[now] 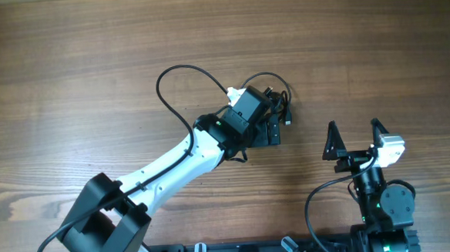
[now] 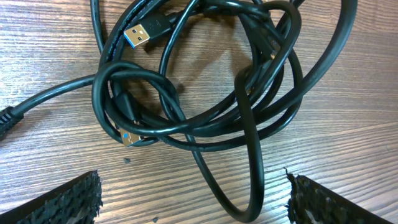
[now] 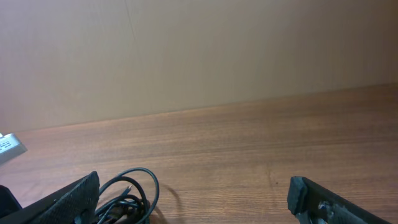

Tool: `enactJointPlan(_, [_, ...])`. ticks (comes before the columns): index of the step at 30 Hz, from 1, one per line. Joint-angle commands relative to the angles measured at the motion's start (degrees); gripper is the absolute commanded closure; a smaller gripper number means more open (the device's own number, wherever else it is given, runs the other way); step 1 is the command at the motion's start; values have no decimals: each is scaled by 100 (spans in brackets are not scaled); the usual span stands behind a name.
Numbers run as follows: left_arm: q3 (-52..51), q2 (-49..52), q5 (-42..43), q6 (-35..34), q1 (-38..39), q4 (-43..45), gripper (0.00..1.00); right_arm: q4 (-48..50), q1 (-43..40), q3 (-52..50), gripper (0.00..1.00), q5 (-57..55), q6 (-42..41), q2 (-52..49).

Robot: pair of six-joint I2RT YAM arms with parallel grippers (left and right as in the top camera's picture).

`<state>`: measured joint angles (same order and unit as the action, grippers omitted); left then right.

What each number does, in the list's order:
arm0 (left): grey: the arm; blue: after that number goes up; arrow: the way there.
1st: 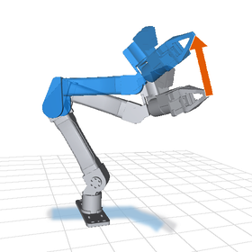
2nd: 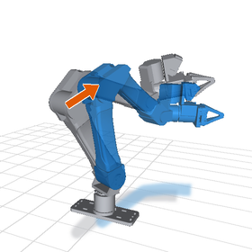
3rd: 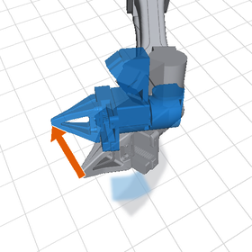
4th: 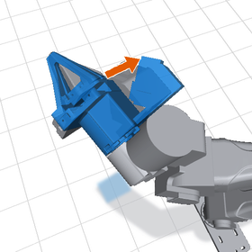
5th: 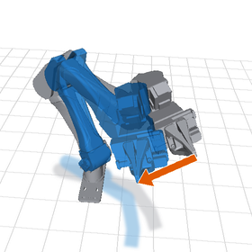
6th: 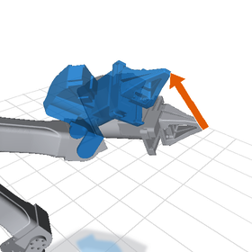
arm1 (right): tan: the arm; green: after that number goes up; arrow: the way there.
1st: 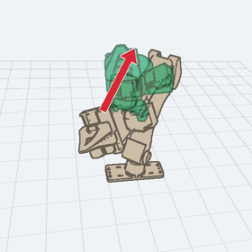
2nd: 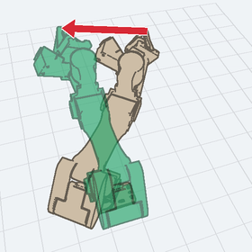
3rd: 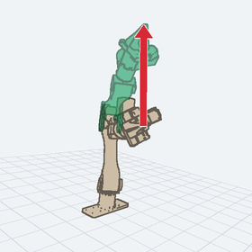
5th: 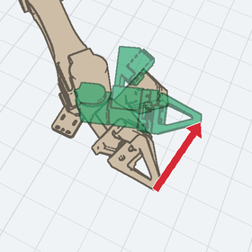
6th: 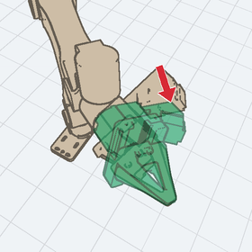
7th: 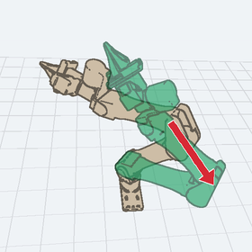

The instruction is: Untangle cables

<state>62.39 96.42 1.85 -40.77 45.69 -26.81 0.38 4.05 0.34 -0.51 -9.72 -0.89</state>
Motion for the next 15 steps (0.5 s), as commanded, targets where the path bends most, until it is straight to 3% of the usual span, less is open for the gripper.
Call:
enactJointPlan(1, [-15,35,-138,155,15,-11,0,17,11,-4,0,-116,66,7])
enactJointPlan(6, [-15,35,-271,153,-164,-24,0,17,11,-4,0,-116,66,7])
enactJointPlan(15, [-15,50,743,153,-1357,61,0,17,11,-4,0,-116,66,7])
